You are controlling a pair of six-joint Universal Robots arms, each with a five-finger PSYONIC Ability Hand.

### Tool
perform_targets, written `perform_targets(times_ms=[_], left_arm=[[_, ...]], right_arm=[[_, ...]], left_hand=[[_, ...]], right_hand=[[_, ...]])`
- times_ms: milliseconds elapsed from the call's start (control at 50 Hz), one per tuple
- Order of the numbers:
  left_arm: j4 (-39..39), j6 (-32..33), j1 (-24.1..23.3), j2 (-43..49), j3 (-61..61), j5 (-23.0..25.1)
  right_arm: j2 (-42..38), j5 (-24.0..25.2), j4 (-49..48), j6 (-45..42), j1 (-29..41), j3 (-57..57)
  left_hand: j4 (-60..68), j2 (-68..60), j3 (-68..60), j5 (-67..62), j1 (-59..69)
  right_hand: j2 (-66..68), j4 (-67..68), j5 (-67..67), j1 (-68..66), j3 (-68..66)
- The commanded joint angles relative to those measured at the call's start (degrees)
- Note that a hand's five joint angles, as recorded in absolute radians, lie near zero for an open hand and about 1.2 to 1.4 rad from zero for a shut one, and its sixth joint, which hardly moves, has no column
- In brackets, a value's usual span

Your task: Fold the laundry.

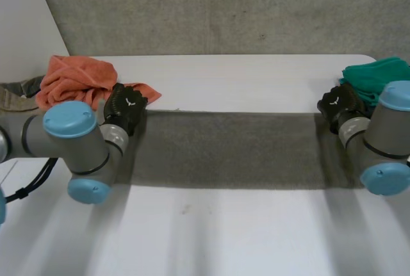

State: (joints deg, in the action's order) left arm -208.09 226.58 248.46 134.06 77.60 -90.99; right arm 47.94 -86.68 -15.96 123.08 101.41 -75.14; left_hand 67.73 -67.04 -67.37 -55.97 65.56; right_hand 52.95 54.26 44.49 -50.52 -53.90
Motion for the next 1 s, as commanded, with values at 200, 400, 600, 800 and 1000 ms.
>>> perform_targets(times_ms=[200, 400, 600, 800, 1000], left_arm=[[0.7, -0.5, -5.6, -4.0, -0.5, -11.1], [0.6, -3.0, -6.6, -14.2, 11.2, -10.2], [0.6, -10.8, -8.2, -16.1, 14.8, -9.3], [0.6, -11.1, -8.4, -16.5, 15.2, -9.6], [0.4, -11.2, -8.5, -22.7, 17.6, -9.5]], right_arm=[[6.2, -0.2, -0.1, 17.7, 0.6, 0.4], [15.5, 8.2, 18.6, 19.2, -7.8, -12.0], [16.8, 15.6, 15.7, 18.7, -15.8, -22.2], [14.1, 11.5, 4.1, 18.1, -17.9, -24.0], [21.8, 11.2, 1.3, 11.8, -23.9, -27.6]], left_hand=[[-57.7, 57.0, 57.3, 55.9, -55.5], [-57.5, 56.8, 57.2, 55.8, -55.3], [-57.2, 56.5, 56.8, 55.4, -55.0], [-57.0, 56.3, 56.7, 55.3, -54.8], [-57.2, 56.5, 56.8, 55.4, -55.0]], right_hand=[[-43.0, -44.3, -44.5, 40.5, 43.9], [-30.8, -32.1, -32.3, 28.4, 31.7], [-19.7, -21.0, -21.2, 17.2, 20.6], [27.0, 25.7, 25.5, -29.5, -26.1], [27.0, 25.7, 25.5, -29.5, -26.1]])
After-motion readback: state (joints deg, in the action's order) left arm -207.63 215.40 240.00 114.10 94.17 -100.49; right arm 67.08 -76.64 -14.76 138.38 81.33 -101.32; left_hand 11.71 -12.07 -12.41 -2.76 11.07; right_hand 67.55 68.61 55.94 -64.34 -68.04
